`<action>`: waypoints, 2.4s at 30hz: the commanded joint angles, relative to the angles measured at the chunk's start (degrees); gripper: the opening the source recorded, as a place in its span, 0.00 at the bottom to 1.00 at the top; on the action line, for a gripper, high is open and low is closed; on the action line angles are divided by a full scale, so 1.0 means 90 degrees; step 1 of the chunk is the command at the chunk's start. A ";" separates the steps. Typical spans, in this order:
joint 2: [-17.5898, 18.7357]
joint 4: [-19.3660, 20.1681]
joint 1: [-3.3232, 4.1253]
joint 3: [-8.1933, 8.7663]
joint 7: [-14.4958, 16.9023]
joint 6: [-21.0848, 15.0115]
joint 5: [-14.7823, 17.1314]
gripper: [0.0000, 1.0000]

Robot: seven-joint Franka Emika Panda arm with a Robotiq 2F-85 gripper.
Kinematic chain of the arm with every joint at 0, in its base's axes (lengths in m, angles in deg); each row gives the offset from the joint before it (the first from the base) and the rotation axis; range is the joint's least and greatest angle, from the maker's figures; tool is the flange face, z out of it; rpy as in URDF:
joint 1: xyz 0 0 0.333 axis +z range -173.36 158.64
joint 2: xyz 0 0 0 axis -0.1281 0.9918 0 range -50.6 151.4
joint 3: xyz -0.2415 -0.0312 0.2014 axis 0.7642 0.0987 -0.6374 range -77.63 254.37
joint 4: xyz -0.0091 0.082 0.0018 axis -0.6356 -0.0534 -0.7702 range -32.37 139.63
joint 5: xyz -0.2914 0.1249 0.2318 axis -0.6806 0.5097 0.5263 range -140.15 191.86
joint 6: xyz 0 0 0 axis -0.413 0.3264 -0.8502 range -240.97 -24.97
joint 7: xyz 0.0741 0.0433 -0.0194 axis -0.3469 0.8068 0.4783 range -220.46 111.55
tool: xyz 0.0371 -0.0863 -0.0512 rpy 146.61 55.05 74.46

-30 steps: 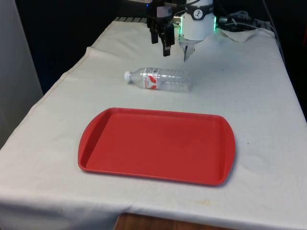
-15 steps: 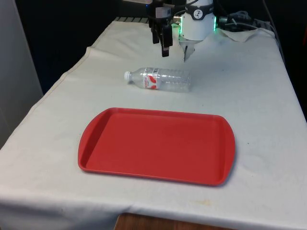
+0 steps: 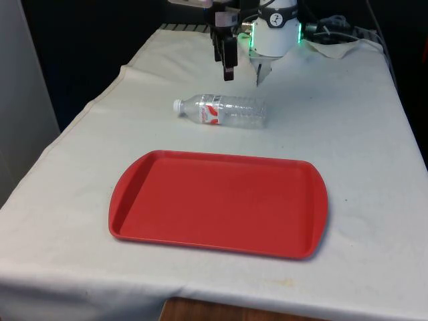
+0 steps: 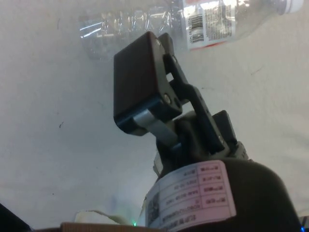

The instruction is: Place the bottle upright on the tray.

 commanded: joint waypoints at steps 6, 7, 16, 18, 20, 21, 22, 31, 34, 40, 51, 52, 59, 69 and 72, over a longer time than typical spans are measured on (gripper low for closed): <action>0.0045 0.0032 0.0006 0.0000 -0.0223 -0.0153 0.0045 1.00; 0.0051 0.0038 0.0006 -0.0006 -0.0306 -0.0178 0.0045 1.00; 0.0076 0.0045 0.0013 -0.0013 -0.0598 -0.0229 0.0045 1.00; 0.0089 0.0051 0.0006 -0.0013 -0.0694 -0.0261 0.0051 1.00; 0.0102 0.0057 0.0006 -0.0006 -0.0758 -0.0299 0.0057 1.00; 0.0108 0.0057 0.0006 -0.0006 -0.0789 -0.0318 0.0057 1.00; 0.0121 0.0064 0.0006 -0.0006 -0.0847 -0.0344 0.0057 1.00; 0.0172 0.0051 0.0006 0.0000 -0.1044 -0.0344 0.0006 1.00; 0.0204 0.0083 0.0006 0.0000 -0.1171 -0.0516 0.0045 1.00; 0.0255 0.0102 0.0000 0.0006 -0.1356 -0.0624 0.0045 1.00; 0.0331 0.0127 0.0000 0.0019 -0.1572 -0.0777 0.0070 1.00; 0.0350 0.0134 0.0000 0.0019 -0.1617 -0.0821 0.0083 1.00; 0.0427 0.0146 0.0000 0.0019 -0.1713 -0.0942 0.0153 1.00; 0.0567 0.0178 0.0000 0.0019 -0.1929 -0.1140 0.0236 1.00; 0.0618 0.0178 0.0006 0.0019 -0.1954 -0.1190 0.0293 1.00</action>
